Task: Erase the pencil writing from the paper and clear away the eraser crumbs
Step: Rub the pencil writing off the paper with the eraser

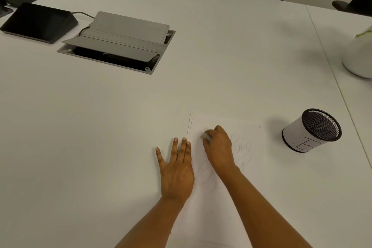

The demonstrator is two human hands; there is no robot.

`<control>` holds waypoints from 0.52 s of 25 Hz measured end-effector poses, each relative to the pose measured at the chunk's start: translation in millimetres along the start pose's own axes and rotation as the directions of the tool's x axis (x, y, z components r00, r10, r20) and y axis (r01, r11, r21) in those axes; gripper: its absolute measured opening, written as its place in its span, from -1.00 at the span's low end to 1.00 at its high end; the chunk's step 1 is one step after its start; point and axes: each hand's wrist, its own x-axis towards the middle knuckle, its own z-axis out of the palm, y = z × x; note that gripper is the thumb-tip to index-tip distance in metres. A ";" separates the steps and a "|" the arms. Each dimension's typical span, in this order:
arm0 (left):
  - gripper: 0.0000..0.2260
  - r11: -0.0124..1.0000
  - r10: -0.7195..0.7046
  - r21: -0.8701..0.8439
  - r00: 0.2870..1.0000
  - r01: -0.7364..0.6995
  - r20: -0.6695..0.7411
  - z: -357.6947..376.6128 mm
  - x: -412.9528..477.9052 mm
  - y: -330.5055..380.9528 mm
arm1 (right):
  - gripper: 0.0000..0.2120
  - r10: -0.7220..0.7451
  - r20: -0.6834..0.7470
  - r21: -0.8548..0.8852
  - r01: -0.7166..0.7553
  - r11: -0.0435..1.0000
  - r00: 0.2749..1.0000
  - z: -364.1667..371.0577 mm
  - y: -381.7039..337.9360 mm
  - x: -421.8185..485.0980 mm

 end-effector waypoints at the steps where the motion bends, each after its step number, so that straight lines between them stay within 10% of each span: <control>1: -0.47 1.000 0.003 -0.003 1.000 -0.003 0.001 0.4 0.4 -0.2 | -0.82 0.005 0.002 -0.007 -0.005 1.000 1.000 -0.3 -1.5 6.9; 13: -0.44 1.000 0.010 -0.003 0.997 -0.010 -0.081 -3.7 -2.2 1.5 | -0.86 -0.006 -0.004 0.106 0.006 0.994 1.000 -3.2 10.3 -58.3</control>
